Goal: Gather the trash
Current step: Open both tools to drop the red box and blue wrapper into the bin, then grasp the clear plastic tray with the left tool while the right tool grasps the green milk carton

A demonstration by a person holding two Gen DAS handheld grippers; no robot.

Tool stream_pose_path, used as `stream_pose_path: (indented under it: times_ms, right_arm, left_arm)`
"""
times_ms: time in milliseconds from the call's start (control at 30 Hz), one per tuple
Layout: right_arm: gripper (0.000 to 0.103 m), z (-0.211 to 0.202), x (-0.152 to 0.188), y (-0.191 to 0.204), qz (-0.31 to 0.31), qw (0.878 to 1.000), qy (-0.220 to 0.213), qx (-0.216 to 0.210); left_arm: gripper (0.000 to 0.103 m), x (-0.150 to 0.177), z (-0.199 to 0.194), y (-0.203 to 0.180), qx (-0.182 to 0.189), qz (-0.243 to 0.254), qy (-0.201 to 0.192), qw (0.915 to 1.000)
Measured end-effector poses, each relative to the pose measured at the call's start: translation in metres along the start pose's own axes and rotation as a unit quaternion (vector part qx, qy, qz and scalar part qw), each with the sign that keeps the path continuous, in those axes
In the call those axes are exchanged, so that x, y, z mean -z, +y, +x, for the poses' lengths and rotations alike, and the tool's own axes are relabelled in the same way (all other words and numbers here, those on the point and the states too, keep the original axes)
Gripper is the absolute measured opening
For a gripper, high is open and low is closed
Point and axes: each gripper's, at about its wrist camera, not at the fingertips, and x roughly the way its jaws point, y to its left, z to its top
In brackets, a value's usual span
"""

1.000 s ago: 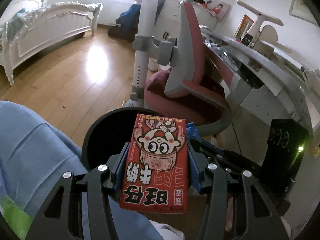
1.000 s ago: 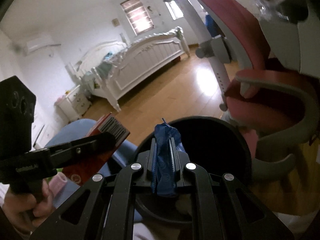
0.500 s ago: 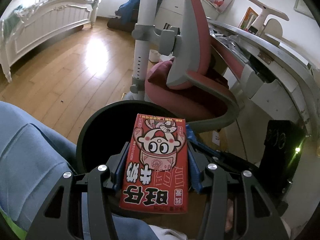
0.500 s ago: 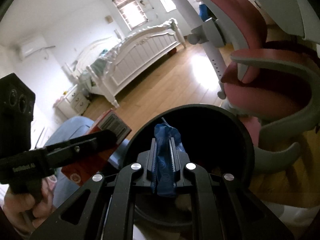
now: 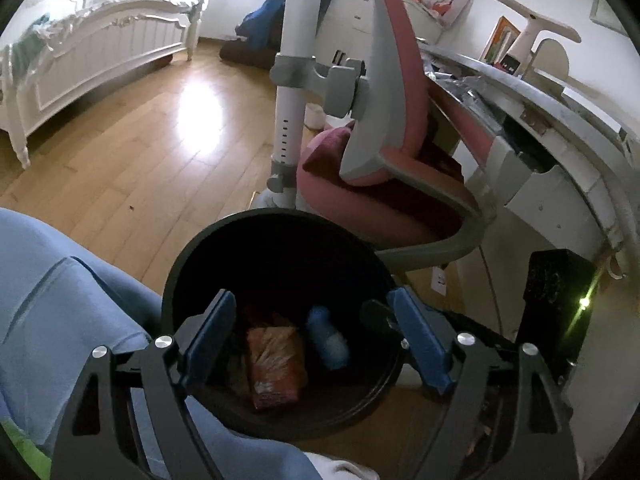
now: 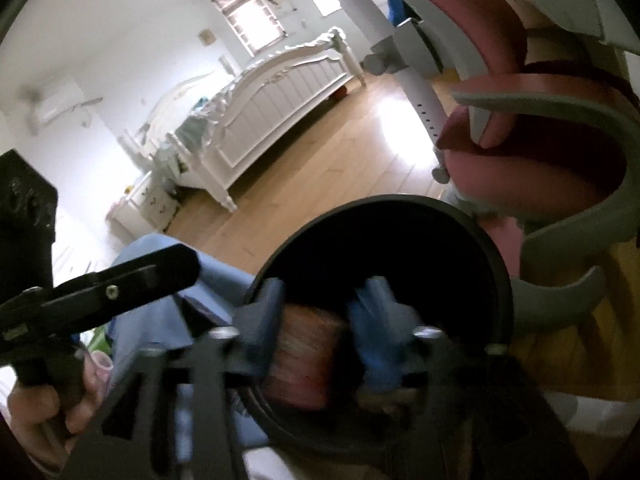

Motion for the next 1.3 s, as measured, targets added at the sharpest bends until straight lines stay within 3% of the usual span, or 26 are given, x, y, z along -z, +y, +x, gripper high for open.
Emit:
stream_pose_path:
  times_ms: [367, 467, 567, 667, 700, 867, 933, 1067, 1200, 1300]
  right_arm:
    - [0.075, -0.013, 0.004, 0.034, -0.013, 1.000, 0.012, -0.014]
    - [0.075, -0.016, 0.008, 0.059, -0.034, 0.999, 0.018, -0.026]
    - [0.086, -0.018, 0.013, 0.092, -0.061, 0.996, 0.029, -0.060]
    - [0.090, -0.018, 0.019, 0.131, -0.099, 0.989, 0.047, -0.098]
    - [0.096, -0.017, 0.023, 0.149, -0.116, 0.985, 0.057, -0.117]
    - [0.097, -0.013, 0.039, 0.222, -0.167, 0.963, 0.113, -0.178]
    - [0.097, -0.005, 0.049, 0.251, -0.171, 0.952, 0.152, -0.203]
    - [0.097, 0.011, 0.072, 0.300, -0.178, 0.934, 0.216, -0.224]
    - [0.097, 0.029, 0.091, 0.341, -0.213, 0.926, 0.250, -0.189]
    - [0.097, 0.047, 0.096, 0.355, -0.206, 0.929, 0.262, -0.158]
  left_arm:
    - [0.082, 0.021, -0.070, 0.012, -0.001, -0.021, -0.038, 0.9991]
    - [0.082, 0.032, -0.101, 0.024, -0.021, -0.032, -0.056, 0.9977]
    - [0.082, 0.045, -0.138, 0.046, -0.052, -0.051, -0.075, 0.9945]
    - [0.083, 0.062, -0.180, 0.079, -0.084, -0.088, -0.098, 0.9878]
    - [0.089, 0.069, -0.194, 0.091, -0.097, -0.099, -0.105, 0.9847]
    - [0.092, 0.112, -0.265, 0.156, -0.203, -0.142, -0.145, 0.9579]
    - [0.092, 0.127, -0.282, 0.184, -0.235, -0.157, -0.139, 0.9491]
    - [0.092, 0.147, -0.290, 0.225, -0.272, -0.169, -0.105, 0.9415]
    - [0.092, 0.152, -0.279, 0.248, -0.270, -0.157, -0.077, 0.9467]
    - [0.092, 0.146, -0.268, 0.255, -0.274, -0.136, -0.060, 0.9503]
